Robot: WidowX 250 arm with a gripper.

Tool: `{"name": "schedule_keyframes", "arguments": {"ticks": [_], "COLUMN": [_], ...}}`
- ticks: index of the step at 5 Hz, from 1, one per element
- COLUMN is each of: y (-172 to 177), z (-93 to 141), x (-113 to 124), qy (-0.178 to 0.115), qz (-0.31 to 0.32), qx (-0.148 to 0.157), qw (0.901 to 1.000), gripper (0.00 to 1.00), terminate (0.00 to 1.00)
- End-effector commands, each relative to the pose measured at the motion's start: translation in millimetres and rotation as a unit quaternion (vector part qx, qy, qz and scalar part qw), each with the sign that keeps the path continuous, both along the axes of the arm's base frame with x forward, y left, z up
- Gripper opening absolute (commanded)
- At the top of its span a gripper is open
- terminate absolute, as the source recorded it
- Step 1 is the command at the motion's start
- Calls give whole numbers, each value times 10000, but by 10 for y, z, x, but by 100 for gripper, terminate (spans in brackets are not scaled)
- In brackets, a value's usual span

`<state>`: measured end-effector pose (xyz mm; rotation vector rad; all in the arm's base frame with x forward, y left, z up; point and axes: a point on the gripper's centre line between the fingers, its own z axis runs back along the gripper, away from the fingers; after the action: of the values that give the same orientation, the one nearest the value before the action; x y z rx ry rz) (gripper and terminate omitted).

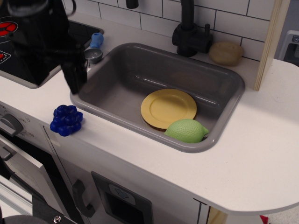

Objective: Put blueberries on plate sink

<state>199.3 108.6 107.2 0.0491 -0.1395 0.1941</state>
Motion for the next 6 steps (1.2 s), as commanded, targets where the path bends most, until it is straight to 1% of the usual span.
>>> {"name": "schedule_keyframes", "arguments": {"ticks": [1, 2, 4, 5, 6], "y": [17, 38, 81, 76, 52], "z": [-99, -210, -403, -489, -525], "x": [-90, -119, -118, -89, -39], "qy": [-244, -271, -304, -336, -384], "qz": [-232, -218, -101, -77, -40], "qx": [266, 383, 493, 605, 633], "qw": [9991, 9987, 9983, 9976, 9972], "gripper": [100, 100, 100, 100, 100], "terminate": [0, 0, 0, 0, 0]}}
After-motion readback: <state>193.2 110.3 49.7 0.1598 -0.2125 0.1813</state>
